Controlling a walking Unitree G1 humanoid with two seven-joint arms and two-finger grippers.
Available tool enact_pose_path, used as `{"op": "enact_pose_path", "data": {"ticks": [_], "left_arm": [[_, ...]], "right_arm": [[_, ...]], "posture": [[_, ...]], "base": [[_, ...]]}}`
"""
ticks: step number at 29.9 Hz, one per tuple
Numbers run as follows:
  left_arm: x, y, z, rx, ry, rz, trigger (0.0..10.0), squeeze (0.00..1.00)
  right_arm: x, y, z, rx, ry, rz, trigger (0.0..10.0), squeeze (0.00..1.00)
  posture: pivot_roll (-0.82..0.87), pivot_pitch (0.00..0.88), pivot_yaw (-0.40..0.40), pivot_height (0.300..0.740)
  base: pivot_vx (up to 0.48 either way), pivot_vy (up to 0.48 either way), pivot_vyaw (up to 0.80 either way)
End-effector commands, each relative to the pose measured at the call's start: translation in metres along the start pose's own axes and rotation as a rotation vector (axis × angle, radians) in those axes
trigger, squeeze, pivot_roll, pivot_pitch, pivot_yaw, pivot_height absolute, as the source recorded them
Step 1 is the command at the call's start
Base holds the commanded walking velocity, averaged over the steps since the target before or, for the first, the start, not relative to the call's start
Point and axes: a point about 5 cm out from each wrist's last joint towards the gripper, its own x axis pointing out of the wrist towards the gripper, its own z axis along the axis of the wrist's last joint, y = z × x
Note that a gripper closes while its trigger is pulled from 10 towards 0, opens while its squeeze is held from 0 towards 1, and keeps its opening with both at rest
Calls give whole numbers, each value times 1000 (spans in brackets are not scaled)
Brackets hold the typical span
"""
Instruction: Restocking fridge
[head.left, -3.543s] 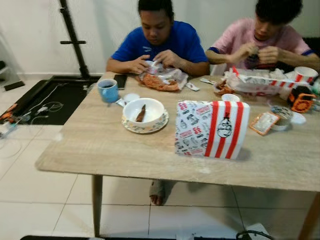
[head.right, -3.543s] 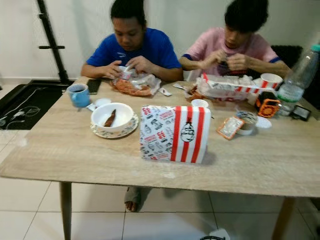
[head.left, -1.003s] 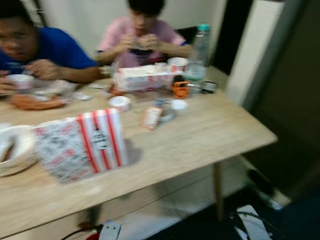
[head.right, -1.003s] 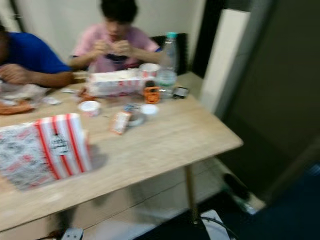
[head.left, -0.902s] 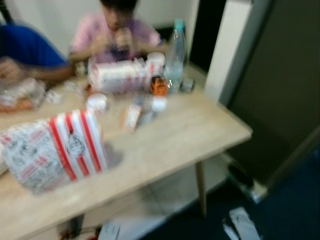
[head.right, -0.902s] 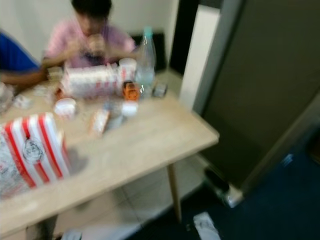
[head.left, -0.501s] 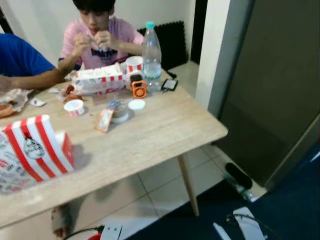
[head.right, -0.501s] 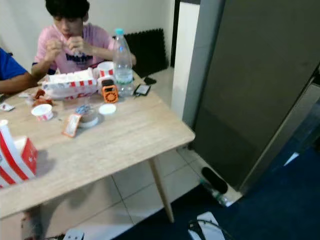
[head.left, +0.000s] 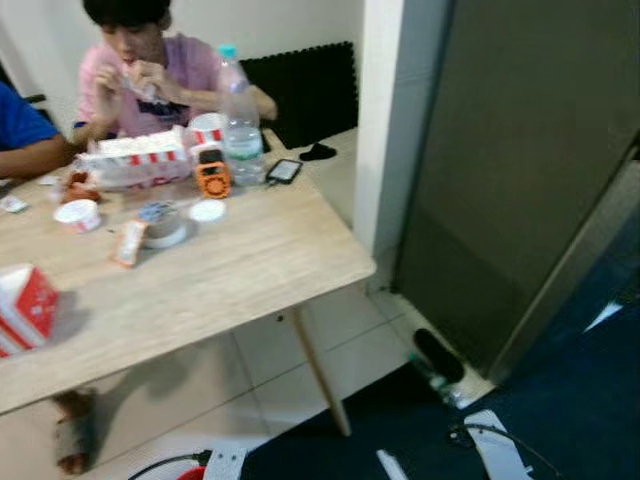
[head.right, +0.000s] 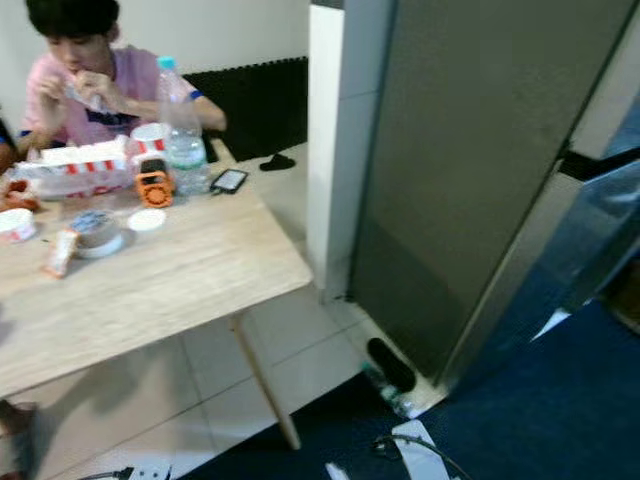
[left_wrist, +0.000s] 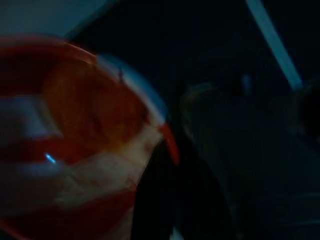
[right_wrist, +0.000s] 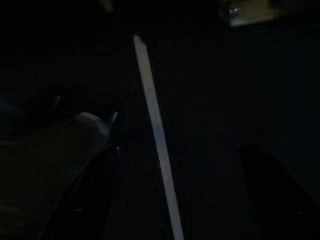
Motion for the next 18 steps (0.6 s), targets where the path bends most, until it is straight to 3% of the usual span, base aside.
{"op": "enact_pose_path", "data": {"ticks": [1, 18], "left_arm": [[-2, -3, -25, 14, 97, -10, 10000, 0], [-1, -3, -23, 9, 93, -17, 10000, 0]], "right_arm": [[0, -1, 0, 3, -4, -5, 10000, 0], [0, -1, -9, 16, 11, -21, 10000, 0]], "posture": [[-16, 0, 0, 740], [-14, 0, 5, 740]], "base": [[0, -465, 0], [0, -466, 0]]}}
